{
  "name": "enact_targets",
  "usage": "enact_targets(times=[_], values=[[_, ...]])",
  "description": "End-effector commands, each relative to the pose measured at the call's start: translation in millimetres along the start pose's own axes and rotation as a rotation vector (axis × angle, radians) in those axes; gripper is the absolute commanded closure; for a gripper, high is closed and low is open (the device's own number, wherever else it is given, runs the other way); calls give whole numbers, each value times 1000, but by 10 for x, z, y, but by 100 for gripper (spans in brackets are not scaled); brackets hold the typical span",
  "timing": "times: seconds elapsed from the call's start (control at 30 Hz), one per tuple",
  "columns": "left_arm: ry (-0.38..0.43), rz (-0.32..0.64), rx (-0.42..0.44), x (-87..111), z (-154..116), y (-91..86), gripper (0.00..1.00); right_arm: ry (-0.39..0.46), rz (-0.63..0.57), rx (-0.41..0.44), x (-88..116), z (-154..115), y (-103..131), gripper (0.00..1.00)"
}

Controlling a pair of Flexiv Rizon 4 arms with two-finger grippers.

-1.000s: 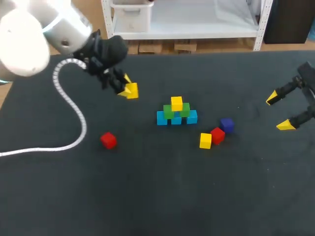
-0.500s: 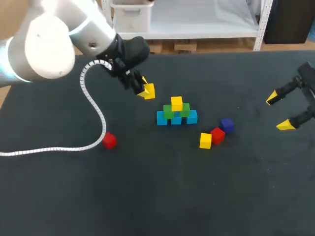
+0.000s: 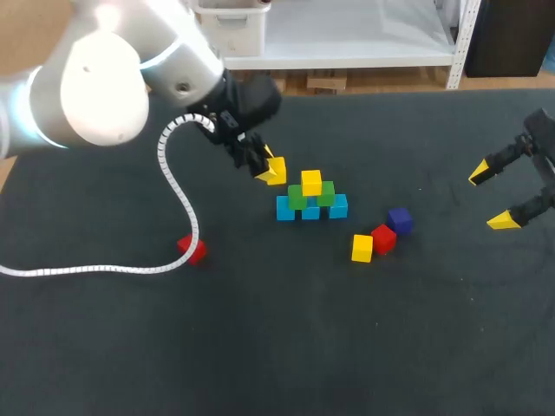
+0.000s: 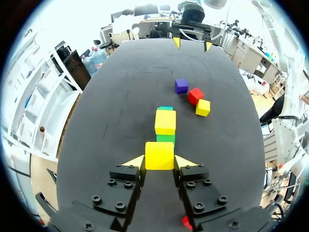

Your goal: Place the blue cubes, place green cubes on the blue cubes, place the yellow cubes on the green cubes, then place the red cubes on the yellow cubes, and place purple cube on the red cubes.

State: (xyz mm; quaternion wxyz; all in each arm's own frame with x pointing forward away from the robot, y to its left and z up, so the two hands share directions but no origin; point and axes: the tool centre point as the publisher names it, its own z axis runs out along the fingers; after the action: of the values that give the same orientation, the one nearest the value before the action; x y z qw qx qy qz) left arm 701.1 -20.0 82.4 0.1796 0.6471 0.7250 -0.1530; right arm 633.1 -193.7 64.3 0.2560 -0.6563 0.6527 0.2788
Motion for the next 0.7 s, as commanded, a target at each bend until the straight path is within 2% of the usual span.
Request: enact_targets(times=[0.03, 0.37, 0.7], values=[[2, 2, 2, -44, 26, -1, 100, -2, -1, 0, 3, 3, -3, 0], [-4, 10, 20, -115, 74, -94, 100, -2, -1, 0, 3, 3, -3, 0], [-5, 8, 27, -131, 131, -109, 100, -2, -1, 0, 3, 3, -3, 0]])
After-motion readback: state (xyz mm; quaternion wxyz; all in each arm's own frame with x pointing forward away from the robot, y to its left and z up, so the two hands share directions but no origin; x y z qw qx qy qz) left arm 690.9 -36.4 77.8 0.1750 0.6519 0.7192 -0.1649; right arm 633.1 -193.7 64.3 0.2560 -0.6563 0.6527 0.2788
